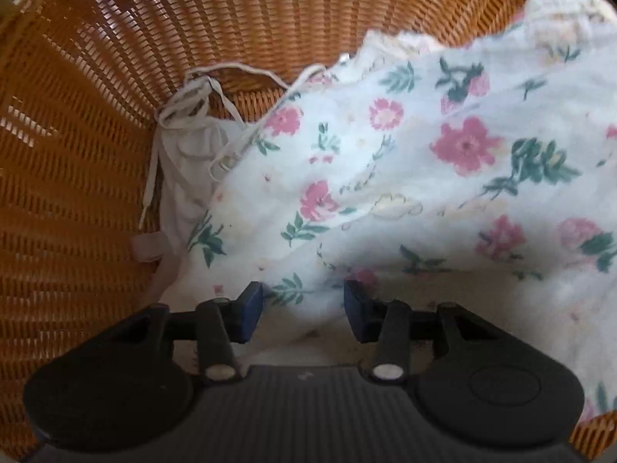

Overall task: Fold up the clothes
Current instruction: 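Lower the right tool into the basket and grasp the floral cloth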

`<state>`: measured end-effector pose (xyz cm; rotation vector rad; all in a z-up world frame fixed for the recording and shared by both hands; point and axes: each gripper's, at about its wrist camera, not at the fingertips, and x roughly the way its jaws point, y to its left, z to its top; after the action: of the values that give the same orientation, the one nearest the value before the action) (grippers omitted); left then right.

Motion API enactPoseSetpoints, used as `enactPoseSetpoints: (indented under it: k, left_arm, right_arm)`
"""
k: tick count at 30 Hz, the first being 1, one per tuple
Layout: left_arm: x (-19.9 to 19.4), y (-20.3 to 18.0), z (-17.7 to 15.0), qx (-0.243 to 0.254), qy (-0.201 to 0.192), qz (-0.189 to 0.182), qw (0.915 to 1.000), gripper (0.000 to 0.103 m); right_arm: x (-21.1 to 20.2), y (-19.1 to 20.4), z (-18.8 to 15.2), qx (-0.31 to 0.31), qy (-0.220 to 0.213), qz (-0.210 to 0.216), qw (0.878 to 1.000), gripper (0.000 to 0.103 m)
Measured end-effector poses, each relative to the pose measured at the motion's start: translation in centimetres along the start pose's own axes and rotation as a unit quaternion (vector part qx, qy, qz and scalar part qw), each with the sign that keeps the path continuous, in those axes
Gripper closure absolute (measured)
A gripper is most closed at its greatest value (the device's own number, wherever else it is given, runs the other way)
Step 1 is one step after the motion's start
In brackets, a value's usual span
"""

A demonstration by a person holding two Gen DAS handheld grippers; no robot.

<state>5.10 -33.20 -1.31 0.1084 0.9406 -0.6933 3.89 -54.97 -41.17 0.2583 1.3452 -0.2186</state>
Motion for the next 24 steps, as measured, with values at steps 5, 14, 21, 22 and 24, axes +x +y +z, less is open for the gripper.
enactPoseSetpoints:
  k: [5,14,21,22,24]
  left_arm:
    - [0.2,0.2,0.0,-0.003,0.002,0.004,1.0000,0.000]
    - [0.2,0.6,0.2,-0.012,0.007,0.006,0.9999,0.000]
    - [-0.3,1.2,-0.1,-0.014,0.011,0.012,0.9998,0.000]
    - [-0.4,1.4,-0.1,-0.017,0.011,0.012,0.9997,0.000]
    - [-0.8,1.7,-0.3,-0.025,0.012,0.013,0.9995,0.000]
  right_arm:
    - [0.9,0.5,-0.1,-0.018,0.007,-0.012,1.000,0.057]
    - [1.4,1.2,-0.2,-0.049,0.013,-0.032,0.998,0.086]
    - [-1.3,0.9,-0.3,-0.050,-0.013,-0.025,0.998,0.097]
    - [-2.1,0.7,-0.4,-0.051,-0.017,-0.023,0.998,0.097]
    - [-3.7,0.6,-0.5,-0.054,-0.028,-0.025,0.998,0.097]
